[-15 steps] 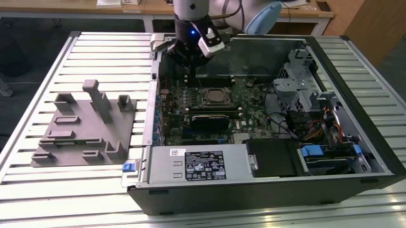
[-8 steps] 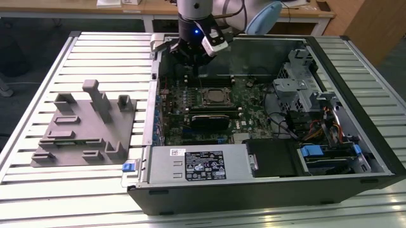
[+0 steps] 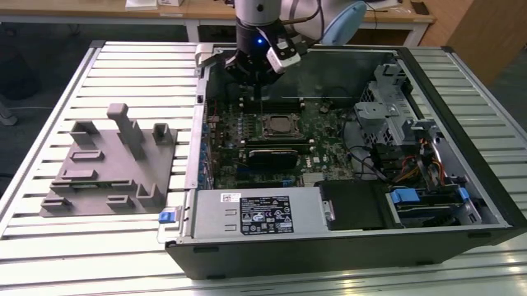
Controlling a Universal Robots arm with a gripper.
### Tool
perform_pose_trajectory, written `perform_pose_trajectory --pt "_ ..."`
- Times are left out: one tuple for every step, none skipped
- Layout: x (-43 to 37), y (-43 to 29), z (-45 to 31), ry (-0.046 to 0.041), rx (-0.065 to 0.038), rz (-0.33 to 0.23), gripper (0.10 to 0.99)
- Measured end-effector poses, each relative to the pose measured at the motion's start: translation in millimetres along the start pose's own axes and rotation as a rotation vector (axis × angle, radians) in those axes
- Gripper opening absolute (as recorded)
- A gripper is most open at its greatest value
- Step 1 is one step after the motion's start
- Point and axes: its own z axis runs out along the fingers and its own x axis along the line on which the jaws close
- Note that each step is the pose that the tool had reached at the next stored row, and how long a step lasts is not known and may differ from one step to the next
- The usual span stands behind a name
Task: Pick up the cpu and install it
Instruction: 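Install the first cpu locking lever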
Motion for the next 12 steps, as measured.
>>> perform_pose_trajectory --pt "-0.6 0.0 0.1 0.0 0.0 0.0 0.106" --pt "-1.2 0.0 0.1 -0.0001 0.0 0.0 0.106" --pt "-1.8 0.0 0.2 0.0 0.0 0.0 0.106" --pt "-2.4 -0.1 0.2 -0.0001 0.0 0.0 0.106" --pt "-3.0 -0.1 0.2 0.0 0.0 0.0 0.106" --pt "-3.6 -0.1 0.3 -0.0001 0.0 0.0 0.106" --pt "-4.2 -0.1 0.4 -0.0001 0.0 0.0 0.106" --pt "-4.9 -0.1 0.4 -0.0001 0.0 0.0 0.106" --pt "-5.7 -0.1 0.5 -0.0001 0.0 0.0 0.106" --pt "-6.2 -0.1 0.6 -0.0001 0.0 0.0 0.106" --pt "-6.7 -0.2 0.6 -0.0001 0.0 0.0 0.106" --pt "-7.4 -0.2 0.7 0.0 0.0 0.0 0.106"
